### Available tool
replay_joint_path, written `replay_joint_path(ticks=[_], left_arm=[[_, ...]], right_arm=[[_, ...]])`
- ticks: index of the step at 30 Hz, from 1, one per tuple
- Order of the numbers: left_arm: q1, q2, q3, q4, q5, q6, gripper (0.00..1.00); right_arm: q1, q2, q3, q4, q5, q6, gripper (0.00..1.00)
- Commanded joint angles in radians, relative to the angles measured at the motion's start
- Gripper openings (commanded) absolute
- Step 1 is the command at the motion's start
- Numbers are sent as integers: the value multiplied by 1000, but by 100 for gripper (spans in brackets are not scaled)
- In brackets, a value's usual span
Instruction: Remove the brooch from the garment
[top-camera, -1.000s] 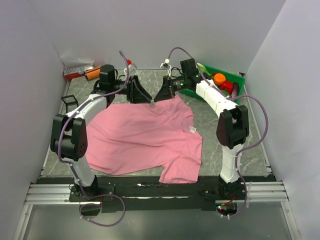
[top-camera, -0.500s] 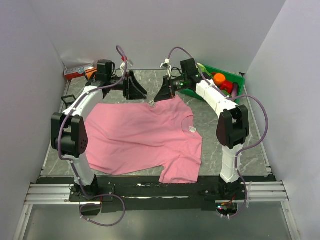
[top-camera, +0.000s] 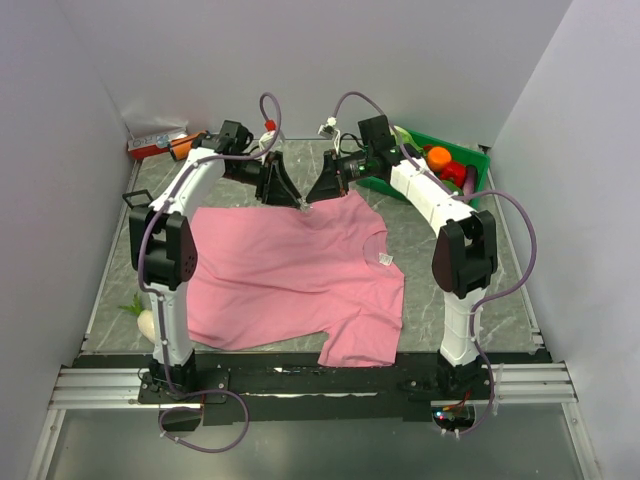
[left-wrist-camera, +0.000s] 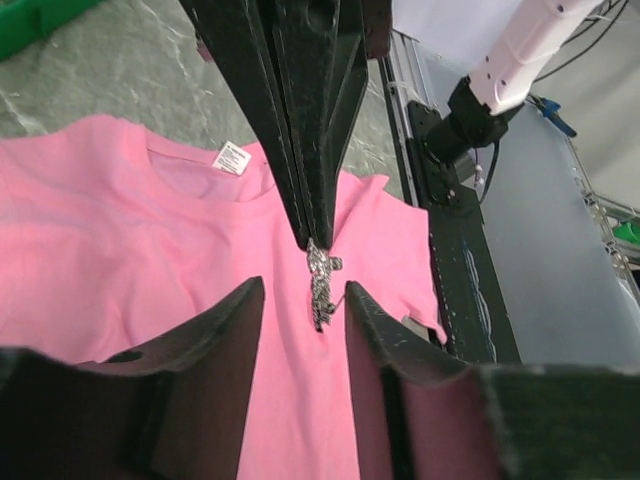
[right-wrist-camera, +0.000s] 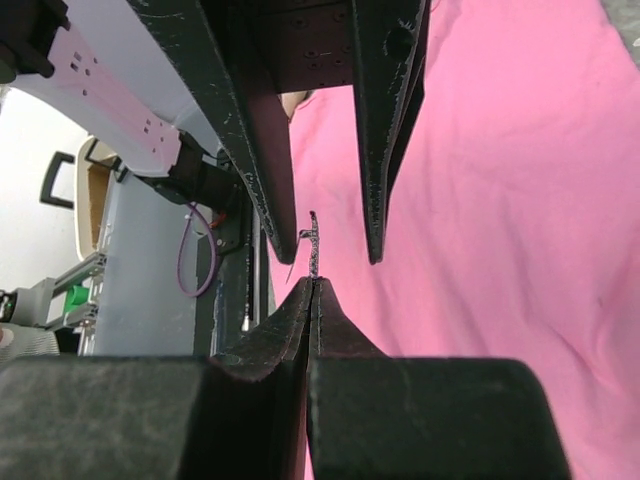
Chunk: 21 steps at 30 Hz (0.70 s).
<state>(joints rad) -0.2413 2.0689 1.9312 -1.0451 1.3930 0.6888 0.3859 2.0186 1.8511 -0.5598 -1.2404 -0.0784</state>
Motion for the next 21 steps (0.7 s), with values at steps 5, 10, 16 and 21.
replay_joint_path(ticks=[5, 10, 16, 21], left_arm=[[-4, 30, 80, -253, 35, 244, 37], [-7, 25, 75, -233, 31, 232, 34], [-7, 23, 80, -257, 38, 267, 40], [-1, 28, 104, -323, 44, 342, 47]], right_arm=[[13, -49, 39, 0, -1, -15, 0], [13, -47, 37, 1, -1, -12, 0], [13, -46, 40, 1, 7, -14, 0], [15, -46, 37, -12, 12, -27, 0]])
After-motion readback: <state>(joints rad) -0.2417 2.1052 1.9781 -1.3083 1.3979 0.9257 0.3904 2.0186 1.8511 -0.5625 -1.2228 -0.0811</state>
